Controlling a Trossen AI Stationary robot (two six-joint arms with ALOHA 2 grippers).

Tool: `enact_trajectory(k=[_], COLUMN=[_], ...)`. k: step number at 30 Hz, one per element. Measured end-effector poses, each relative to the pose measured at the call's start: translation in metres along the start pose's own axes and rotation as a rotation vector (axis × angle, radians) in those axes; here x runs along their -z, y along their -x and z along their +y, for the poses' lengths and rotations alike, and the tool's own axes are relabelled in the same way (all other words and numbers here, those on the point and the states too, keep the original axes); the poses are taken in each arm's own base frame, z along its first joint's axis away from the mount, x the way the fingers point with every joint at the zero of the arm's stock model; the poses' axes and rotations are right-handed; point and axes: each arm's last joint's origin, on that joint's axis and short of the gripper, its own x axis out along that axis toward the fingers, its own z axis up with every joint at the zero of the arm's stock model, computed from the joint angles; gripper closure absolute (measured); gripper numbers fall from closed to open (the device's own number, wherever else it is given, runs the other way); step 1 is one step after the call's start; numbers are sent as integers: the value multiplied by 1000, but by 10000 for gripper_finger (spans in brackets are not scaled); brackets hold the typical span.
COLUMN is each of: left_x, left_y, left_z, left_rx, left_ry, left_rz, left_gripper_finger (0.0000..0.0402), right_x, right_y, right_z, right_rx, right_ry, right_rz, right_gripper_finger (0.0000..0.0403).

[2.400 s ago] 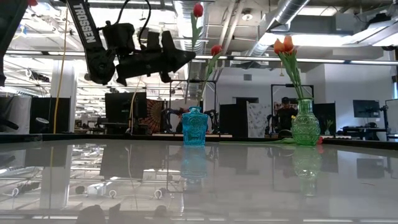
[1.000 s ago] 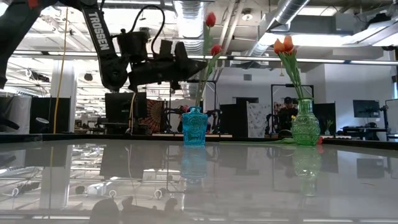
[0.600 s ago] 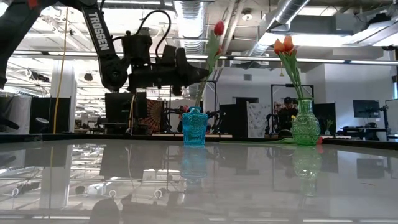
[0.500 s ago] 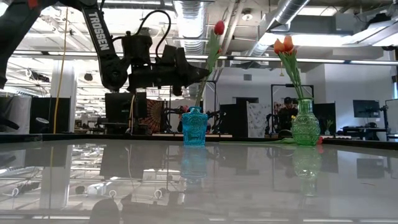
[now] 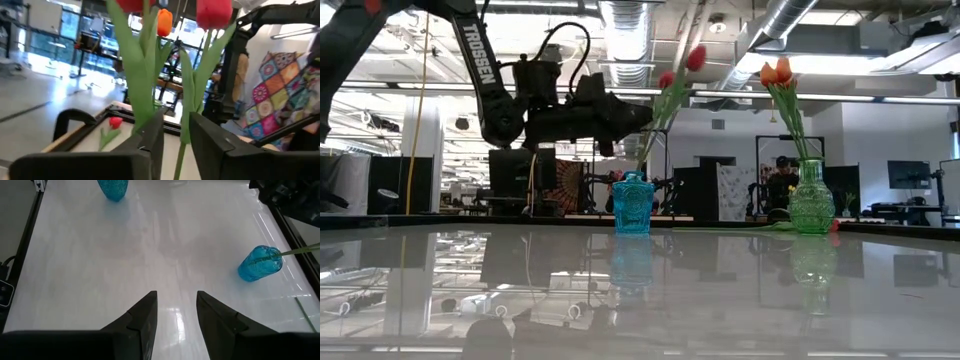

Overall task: Sort flowers into vase by color
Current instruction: Put the red tulip into the top blue vase

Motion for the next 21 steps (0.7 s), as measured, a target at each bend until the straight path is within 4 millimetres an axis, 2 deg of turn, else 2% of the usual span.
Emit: enact_trajectory(k=[6,14,17,21], left_x=[-4,-22,-33,-45], left_y=[8,21,27,38], left_z=[11,23,29,43], left_rx=[62,161,119,-24], left_ry=[113,241,319,364], left_rz=[34,60,53,40], left_gripper_finger=[293,286,285,285], right_x=[-1,-2,-3,-3], right_y=[-1,-3,-3,-2], right_z=[-2,-5,-4,-4], right_rx=[5,14,11,12], right_ry=[-10,-42,-46,-70], right_rz=[0,-2,-8,-8], right_gripper_finger=[241,241,241,241])
